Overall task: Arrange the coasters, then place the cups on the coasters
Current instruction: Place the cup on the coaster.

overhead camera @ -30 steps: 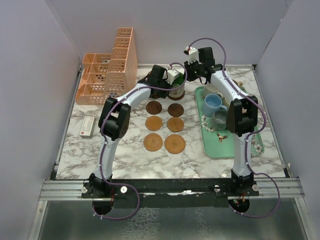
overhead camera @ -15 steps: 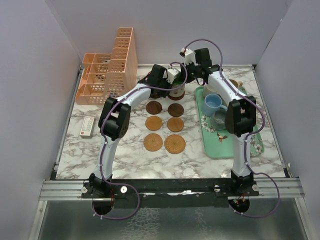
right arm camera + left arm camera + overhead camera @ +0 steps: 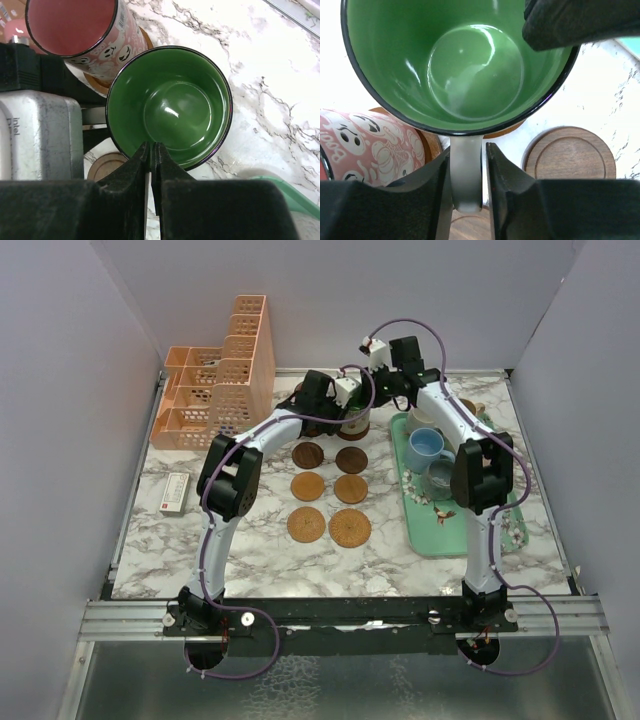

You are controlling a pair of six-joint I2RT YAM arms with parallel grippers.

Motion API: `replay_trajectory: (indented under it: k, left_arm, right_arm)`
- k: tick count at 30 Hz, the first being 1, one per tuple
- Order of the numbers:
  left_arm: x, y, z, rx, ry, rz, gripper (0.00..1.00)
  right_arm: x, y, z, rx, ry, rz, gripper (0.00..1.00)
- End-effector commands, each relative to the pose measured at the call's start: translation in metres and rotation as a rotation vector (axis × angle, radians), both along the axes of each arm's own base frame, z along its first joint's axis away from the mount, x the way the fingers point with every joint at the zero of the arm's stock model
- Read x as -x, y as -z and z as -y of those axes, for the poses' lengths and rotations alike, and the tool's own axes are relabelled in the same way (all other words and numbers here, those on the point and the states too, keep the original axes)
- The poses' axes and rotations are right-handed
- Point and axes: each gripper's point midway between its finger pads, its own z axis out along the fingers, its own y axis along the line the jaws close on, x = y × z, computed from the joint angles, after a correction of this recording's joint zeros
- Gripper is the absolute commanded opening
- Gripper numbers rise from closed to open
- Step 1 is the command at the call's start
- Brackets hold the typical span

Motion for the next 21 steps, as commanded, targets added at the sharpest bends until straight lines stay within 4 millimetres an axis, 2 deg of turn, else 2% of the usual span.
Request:
replay_trajectory:
  k: [1,6,11,14,19,21]
  left_arm:
    - [-0.003,-0.043,0.010,0.061,0.026,0.087,0.34]
    - [0.001,-0.053,0.010,0.074,0.029,0.094,0.43]
    - [0.006,-0.071,0.007,0.087,0.030,0.115,0.53]
    - [0.012,-0.088,0.005,0.100,0.036,0.136,0.60]
    - [0.029,-0.116,0.002,0.129,0.059,0.157,0.85]
    - [0.038,-0.126,-0.002,0.131,0.072,0.168,0.90]
  right_arm:
    - [0.007,-0.053,0.000,-0.026,-0.031,0.089,0.09]
    - [0.009,-0.074,0.007,-0.007,-0.023,0.136,0.15]
    - [0.013,-0.094,0.023,0.032,0.006,0.189,0.27]
    - [0.018,-0.099,0.042,0.072,0.040,0.207,0.31]
    - [0.030,-0.100,0.083,0.139,0.115,0.206,0.39]
    - [0.036,-0.098,0.104,0.158,0.150,0.188,0.45]
